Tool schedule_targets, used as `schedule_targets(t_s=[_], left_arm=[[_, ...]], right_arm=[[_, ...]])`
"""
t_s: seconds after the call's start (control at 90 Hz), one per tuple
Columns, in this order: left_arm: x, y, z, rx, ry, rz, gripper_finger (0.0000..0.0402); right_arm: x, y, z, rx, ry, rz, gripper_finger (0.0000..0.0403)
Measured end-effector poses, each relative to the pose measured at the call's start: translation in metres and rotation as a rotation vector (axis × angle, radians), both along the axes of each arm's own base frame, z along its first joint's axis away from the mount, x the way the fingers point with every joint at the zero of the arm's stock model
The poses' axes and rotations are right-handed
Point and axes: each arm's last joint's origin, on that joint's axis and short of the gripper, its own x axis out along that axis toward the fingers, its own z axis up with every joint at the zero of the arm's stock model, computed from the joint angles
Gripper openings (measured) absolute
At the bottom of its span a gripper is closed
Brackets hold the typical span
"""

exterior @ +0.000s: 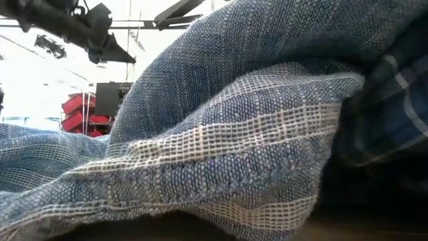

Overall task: Hang clothes
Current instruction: Return to Home Position

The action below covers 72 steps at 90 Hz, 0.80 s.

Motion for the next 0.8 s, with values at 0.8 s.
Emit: schedule_targets(t_s=[0.8], left_arm=[[-0.009,-0.004,-0.077,-0.034,-0.35,-0.098,0.0]], right_arm=[[0.003,-0.003,-0.051,0.131,0.122,-0.002,0.0001]])
